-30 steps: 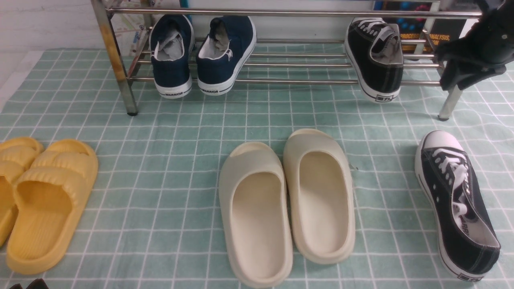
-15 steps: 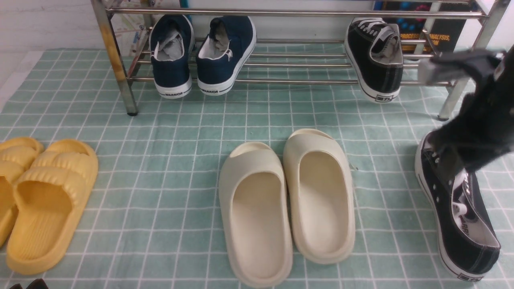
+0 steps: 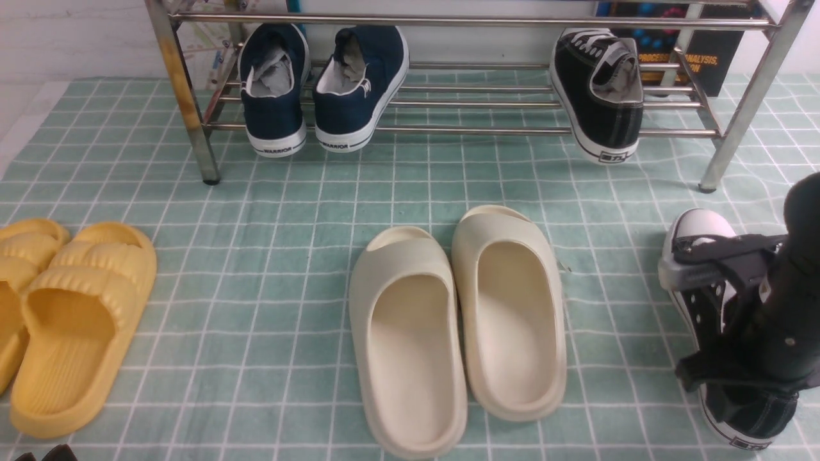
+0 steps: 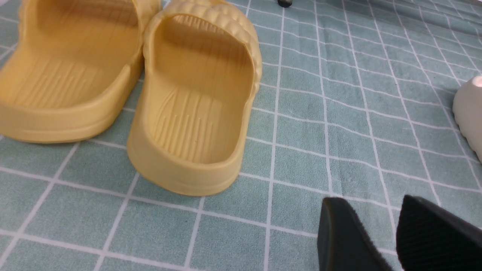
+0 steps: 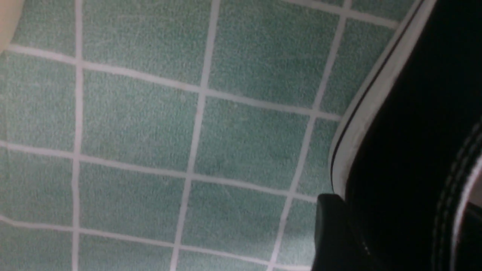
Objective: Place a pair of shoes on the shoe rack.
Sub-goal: Use the right arm to grab the shoe closest to it, then use the right arm to put a shoe into the shoe rack
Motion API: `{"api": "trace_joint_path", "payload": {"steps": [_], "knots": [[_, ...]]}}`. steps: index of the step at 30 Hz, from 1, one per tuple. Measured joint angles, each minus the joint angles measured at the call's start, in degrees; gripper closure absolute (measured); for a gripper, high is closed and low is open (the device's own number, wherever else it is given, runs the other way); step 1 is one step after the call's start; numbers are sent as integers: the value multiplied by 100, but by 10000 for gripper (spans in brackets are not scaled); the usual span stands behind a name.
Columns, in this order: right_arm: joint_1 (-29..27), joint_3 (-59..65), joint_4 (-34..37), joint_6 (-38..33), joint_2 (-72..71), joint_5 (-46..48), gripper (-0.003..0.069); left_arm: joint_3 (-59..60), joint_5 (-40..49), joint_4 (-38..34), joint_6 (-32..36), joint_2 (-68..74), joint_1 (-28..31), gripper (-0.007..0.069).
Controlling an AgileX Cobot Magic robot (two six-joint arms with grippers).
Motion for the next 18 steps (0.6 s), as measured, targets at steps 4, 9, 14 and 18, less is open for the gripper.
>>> {"api": "trace_joint_path", "payload": {"steps": [4,9,14,18], "knots": [[0,88,-18,0,0,-283,363,0,0,0,0,0,0,387],[33,66,-194,0,-23,-288,580,0,0,0,0,0,0,387],[39,-337,-269,-42,-223,334,634,0,0,0,0,0,0,387],[-57,-1345,-276,-256,-329,936,633,0,0,0,0,0,0,387]]}}
